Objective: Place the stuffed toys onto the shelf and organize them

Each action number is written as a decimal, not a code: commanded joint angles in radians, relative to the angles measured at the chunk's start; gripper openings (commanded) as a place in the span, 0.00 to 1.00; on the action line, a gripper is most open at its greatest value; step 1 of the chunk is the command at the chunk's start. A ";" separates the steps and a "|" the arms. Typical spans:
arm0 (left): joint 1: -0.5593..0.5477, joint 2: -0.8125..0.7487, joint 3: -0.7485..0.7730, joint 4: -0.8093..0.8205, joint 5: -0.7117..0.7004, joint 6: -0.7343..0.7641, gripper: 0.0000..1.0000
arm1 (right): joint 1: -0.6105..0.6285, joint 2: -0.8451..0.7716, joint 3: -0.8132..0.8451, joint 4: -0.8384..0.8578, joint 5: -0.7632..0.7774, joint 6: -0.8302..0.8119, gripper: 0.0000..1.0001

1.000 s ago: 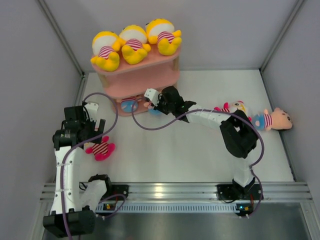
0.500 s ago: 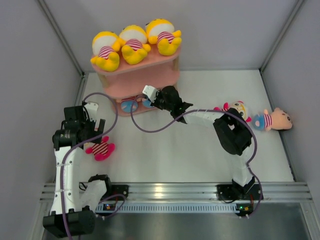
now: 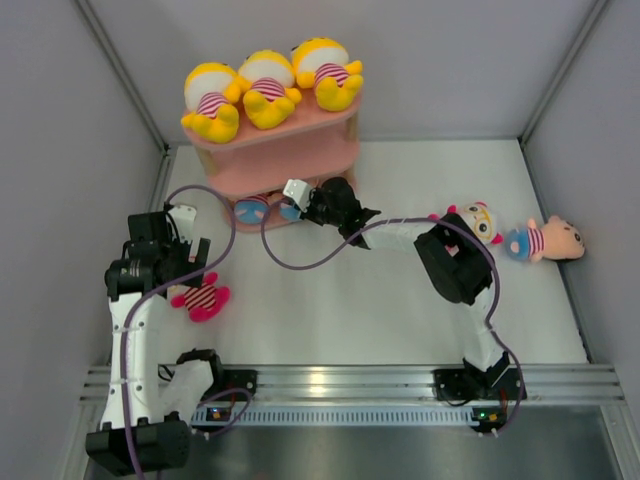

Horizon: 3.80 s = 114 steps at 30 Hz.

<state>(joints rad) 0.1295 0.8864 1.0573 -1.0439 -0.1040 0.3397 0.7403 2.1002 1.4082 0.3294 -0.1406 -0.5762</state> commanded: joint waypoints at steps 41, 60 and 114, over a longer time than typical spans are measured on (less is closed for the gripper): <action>-0.014 -0.064 -0.028 0.027 0.056 0.010 0.99 | -0.097 -0.831 -0.422 -0.481 0.419 0.547 0.75; -0.021 -0.044 0.023 0.016 0.095 0.012 0.99 | -1.302 -0.807 -0.782 -0.193 0.099 1.340 0.70; -0.022 -0.067 -0.006 0.013 0.047 0.027 0.99 | -0.271 -0.341 -0.190 -0.446 -0.432 0.763 0.00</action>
<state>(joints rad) 0.1101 0.8299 1.0637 -1.0477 -0.0467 0.3477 0.4702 1.7557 1.1801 -0.1581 -0.5568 0.1192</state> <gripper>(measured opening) 0.984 0.058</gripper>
